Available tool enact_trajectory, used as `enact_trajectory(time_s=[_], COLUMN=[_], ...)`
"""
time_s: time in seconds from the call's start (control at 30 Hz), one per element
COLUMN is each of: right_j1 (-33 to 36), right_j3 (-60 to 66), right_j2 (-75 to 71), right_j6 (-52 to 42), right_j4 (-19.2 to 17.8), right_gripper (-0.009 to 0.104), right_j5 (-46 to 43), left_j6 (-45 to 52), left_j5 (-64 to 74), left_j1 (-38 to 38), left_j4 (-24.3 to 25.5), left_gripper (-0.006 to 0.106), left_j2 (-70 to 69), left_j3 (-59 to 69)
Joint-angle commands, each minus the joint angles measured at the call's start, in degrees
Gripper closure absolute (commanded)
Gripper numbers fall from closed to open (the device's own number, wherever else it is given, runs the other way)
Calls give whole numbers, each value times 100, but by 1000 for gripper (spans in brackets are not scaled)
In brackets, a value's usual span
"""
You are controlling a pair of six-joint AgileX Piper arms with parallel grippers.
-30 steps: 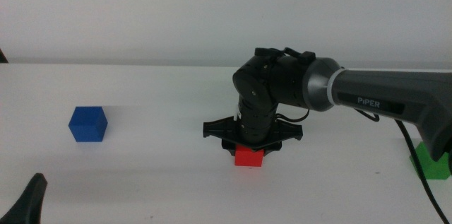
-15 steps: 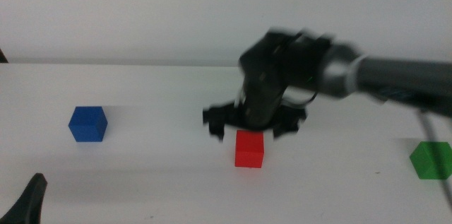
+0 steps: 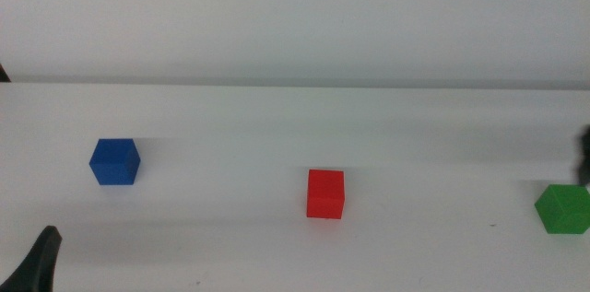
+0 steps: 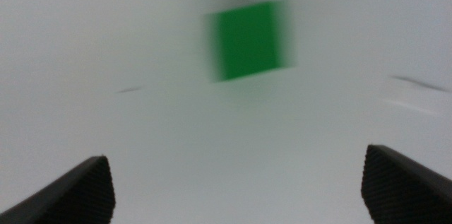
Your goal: Stack red cubes first, then green, then blue cubes in a specific spot.
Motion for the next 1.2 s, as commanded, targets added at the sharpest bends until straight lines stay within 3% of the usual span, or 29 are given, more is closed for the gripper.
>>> enact_trajectory(time_s=[0.0,0.13,0.3,0.73,1.17], right_j1=[-739,-1518,-1573,-1019,-751], right_j3=[67,67,-65,-1080,-1020], right_j2=[-22,379,994,2569,2867], right_j6=[-660,-1746,-2521,-2325,-1728], right_j4=[204,799,885,799,698], right_gripper=[2,2,2,2,2], right_j5=[-127,-358,-598,-568,-518], left_j6=[-9,-9,-9,-9,-9], left_j5=[-93,-93,-93,-93,-93], left_j1=[7,7,7,7,7], left_j4=[-26,-26,-26,-26,-26], left_gripper=[7,7,7,7,7], left_j2=[-234,-234,-234,-234,-234], left_j3=[228,228,228,228,228])
